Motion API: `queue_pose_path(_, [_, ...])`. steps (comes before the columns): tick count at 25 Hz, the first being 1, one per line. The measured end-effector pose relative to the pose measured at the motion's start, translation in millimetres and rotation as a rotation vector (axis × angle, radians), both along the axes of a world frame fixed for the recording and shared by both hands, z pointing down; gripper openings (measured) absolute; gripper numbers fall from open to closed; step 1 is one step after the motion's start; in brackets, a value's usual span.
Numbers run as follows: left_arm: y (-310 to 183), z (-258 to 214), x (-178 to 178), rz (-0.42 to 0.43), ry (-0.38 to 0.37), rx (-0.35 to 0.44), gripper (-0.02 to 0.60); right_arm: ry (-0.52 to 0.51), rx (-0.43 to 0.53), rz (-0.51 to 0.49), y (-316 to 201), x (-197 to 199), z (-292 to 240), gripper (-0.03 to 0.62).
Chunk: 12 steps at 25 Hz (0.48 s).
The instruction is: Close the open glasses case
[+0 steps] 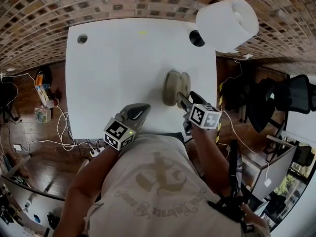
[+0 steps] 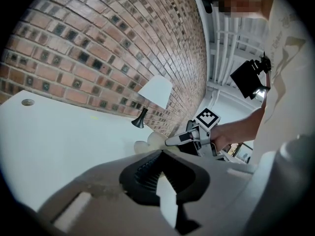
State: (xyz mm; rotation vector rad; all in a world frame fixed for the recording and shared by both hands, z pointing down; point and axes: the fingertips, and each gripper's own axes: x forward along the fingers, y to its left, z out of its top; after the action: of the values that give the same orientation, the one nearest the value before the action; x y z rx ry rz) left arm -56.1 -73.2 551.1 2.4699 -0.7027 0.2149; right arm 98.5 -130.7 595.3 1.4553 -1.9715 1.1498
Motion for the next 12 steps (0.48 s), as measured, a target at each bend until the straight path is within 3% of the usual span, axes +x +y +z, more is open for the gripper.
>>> queue_pose_path(7, [0.6,1.7,1.0,0.010,-0.003,-0.006,0.005,-0.051,0.041,-0.089,0.3,-23.2,-5.7,0.301])
queue_pose_path(12, [-1.0,1.6,3.4,0.018,-0.005,-0.008,0.005,-0.112,0.050,-0.129,-4.7,-39.3,-4.6,0.223])
